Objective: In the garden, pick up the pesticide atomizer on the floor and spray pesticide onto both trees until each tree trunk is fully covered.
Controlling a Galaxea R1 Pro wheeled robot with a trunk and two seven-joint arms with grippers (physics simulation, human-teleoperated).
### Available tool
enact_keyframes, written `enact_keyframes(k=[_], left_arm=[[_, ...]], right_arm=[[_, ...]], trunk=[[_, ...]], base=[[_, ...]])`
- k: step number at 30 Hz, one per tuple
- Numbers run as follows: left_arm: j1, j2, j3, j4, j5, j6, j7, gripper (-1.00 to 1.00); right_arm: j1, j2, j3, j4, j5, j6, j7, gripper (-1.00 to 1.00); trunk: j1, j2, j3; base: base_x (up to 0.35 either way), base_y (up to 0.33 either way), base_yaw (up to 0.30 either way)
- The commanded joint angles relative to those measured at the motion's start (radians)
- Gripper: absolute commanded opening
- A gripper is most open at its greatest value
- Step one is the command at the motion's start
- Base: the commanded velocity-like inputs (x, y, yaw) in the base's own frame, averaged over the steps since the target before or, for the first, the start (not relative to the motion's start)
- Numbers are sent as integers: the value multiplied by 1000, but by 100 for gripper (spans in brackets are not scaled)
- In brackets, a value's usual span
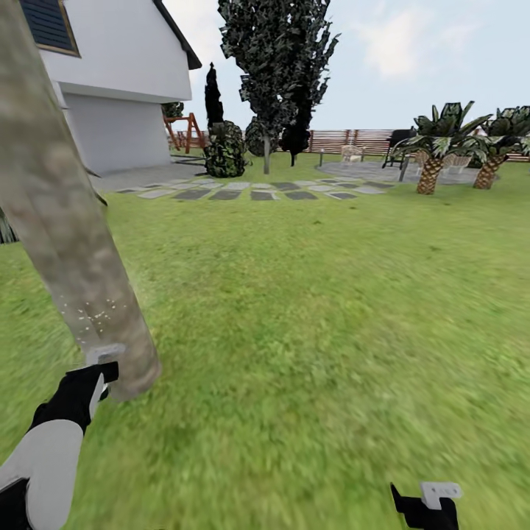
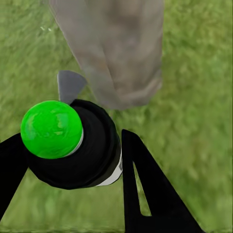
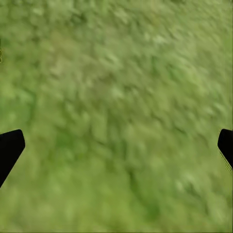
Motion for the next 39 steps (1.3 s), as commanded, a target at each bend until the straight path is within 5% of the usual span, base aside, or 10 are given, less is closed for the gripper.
enact_keyframes(k=[1,20,39], left_arm=[[5,0,2,-3,-2,4,1,-100],[18,1,3,6,-1,4,95,-100],[19,0,2,6,-3,1,98,-100]], right_arm=[[-1,0,-9,0,4,-4,8,100],[-1,-4,-11,-4,2,-4,8,100],[-1,-3,-11,-4,0,-4,8,100]], trunk=[[0,0,-1],[0,0,-1],[0,0,-1]], base=[[91,-265,274],[113,-264,115],[239,-180,188]])
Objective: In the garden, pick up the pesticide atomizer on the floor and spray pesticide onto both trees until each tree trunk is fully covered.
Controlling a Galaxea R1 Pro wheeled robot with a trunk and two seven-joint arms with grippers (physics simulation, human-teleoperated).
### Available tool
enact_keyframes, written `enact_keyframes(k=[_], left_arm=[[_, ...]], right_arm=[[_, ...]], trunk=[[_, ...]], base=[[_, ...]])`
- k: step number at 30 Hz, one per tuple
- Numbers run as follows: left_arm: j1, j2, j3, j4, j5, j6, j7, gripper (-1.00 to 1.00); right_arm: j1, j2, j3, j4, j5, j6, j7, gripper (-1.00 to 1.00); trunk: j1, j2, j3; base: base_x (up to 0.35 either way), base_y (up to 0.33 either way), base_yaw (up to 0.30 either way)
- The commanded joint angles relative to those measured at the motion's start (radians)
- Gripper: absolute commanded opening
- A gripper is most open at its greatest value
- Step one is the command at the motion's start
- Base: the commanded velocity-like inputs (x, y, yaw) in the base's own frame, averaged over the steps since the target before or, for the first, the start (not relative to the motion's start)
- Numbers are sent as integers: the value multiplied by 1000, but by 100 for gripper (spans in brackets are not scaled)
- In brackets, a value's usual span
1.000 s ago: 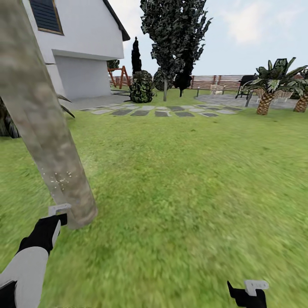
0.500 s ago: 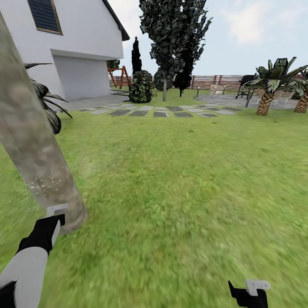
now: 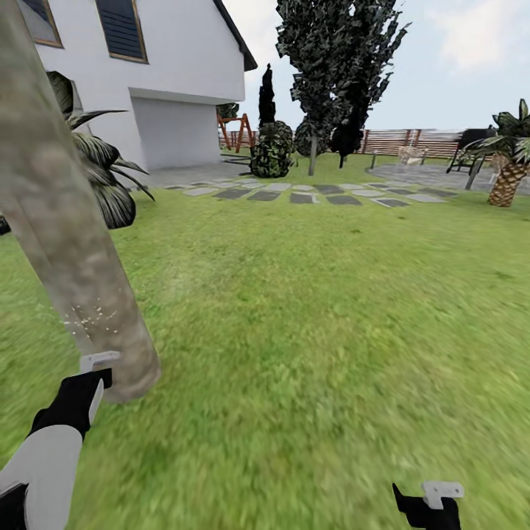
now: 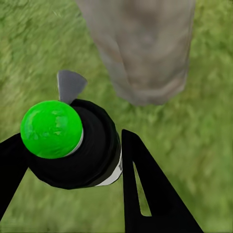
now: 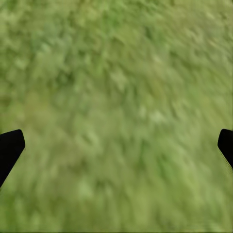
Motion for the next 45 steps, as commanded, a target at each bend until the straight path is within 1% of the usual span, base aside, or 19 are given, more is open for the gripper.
enact_keyframes(k=[1,3,7,9,17,35,45], left_arm=[[-1,-1,2,-1,-5,4,0,-100],[-1,1,3,-1,-6,4,2,-100],[-1,0,2,0,-3,4,63,-100],[-1,-3,-1,1,0,4,73,-100],[-1,-12,-4,1,3,6,64,-100],[-1,-13,-3,1,3,6,63,-100],[-1,-14,-4,1,3,6,63,-100]], right_arm=[[-1,0,-9,0,4,-4,8,100],[-1,0,-9,0,4,-4,8,100],[-1,0,-9,0,4,-4,8,100],[-1,0,-8,0,4,-4,8,100],[-1,0,-8,0,4,-4,8,100],[-1,0,-7,-1,4,-4,8,100],[-1,0,-6,0,4,-4,8,100]], trunk=[[0,0,-1],[0,0,-1],[0,0,-1],[0,0,-1],[0,0,-1],[0,0,-1],[0,0,-1]], base=[[246,-172,277],[246,-172,277],[246,-172,277],[246,-172,277],[202,-204,249],[102,-259,14],[92,-263,256]])
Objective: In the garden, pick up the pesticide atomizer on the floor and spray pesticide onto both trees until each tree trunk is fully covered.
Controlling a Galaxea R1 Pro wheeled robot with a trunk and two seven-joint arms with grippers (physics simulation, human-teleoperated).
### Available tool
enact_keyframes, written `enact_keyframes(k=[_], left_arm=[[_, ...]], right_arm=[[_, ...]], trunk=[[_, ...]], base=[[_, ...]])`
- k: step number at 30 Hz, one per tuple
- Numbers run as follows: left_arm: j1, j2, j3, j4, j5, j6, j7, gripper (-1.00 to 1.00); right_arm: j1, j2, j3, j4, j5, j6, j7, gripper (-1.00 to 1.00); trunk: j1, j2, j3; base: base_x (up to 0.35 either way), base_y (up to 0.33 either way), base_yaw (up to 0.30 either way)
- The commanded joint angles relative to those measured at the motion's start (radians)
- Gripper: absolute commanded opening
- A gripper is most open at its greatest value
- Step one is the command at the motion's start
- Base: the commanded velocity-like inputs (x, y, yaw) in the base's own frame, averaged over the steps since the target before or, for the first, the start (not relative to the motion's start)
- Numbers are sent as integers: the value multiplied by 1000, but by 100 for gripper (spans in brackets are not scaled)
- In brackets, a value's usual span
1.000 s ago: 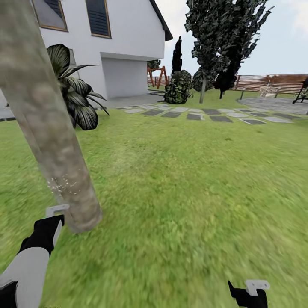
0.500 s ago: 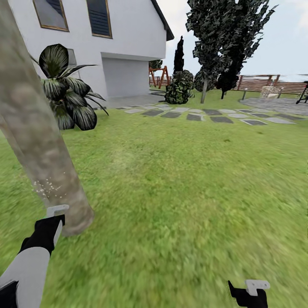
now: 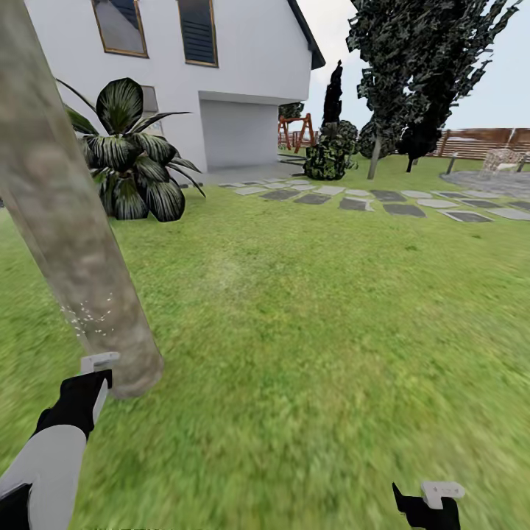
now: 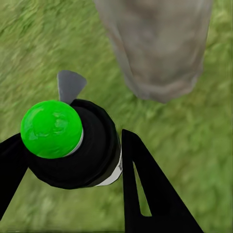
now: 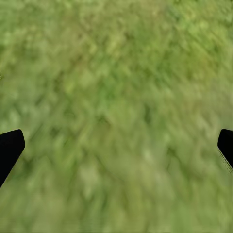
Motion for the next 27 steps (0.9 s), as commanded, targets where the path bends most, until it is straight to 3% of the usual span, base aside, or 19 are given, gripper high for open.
enact_keyframes(k=[1,18,27], left_arm=[[-1,-1,2,-1,-6,5,-1,-100],[-1,-1,3,-1,-6,5,11,-100],[-1,-1,3,0,-6,3,11,-100]], right_arm=[[-1,0,-9,0,3,-4,8,100],[-1,0,-10,-1,4,-4,8,100],[-1,2,-8,-1,4,-4,8,100]], trunk=[[0,0,-1],[0,0,-1],[0,0,-1]], base=[[92,-263,270],[148,-240,22],[244,-185,260]])
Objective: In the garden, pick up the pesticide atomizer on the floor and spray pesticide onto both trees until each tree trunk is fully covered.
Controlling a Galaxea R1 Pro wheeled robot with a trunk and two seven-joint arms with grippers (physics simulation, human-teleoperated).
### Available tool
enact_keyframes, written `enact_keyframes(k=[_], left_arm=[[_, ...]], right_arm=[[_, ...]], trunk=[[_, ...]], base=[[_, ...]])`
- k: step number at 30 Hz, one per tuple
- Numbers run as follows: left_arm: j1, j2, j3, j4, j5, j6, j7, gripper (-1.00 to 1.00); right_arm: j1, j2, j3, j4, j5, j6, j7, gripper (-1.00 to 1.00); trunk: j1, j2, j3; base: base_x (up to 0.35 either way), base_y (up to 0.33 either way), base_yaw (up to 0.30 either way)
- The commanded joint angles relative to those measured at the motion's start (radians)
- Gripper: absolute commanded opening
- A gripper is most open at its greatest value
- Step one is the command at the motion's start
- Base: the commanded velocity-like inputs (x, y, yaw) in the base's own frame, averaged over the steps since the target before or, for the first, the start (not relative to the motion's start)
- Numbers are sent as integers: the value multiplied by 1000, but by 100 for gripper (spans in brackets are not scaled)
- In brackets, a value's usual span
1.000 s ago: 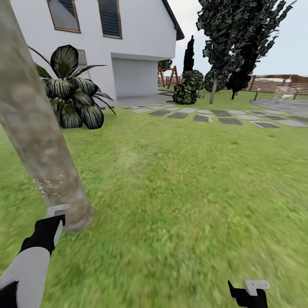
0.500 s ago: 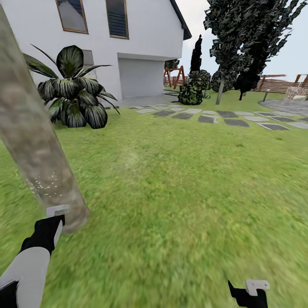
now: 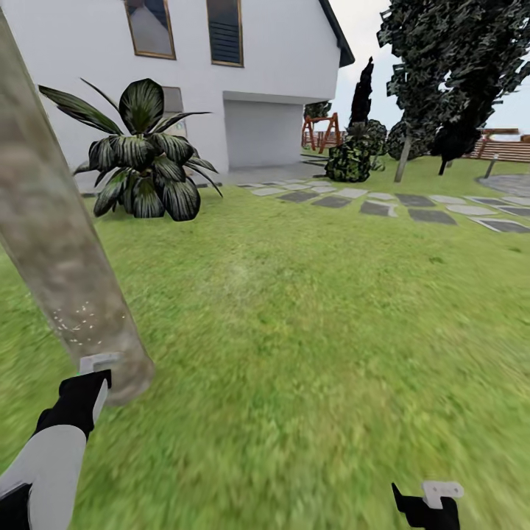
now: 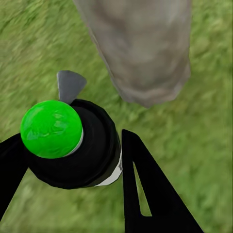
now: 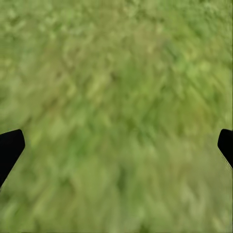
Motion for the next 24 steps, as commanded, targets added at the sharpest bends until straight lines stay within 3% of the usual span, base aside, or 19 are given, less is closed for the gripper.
enact_keyframes(k=[1,12,24], left_arm=[[-1,-1,2,-1,-6,4,0,-100],[-1,1,5,-1,-6,4,0,-100],[-1,-1,2,-1,-6,4,0,-100]], right_arm=[[-1,0,-9,0,4,-4,8,100],[-1,0,-9,2,5,-4,8,100],[-1,0,-9,2,5,-4,8,100]], trunk=[[0,0,-1],[0,0,-1],[0,0,-1]], base=[[244,-185,277],[244,-185,261],[209,-204,15]])
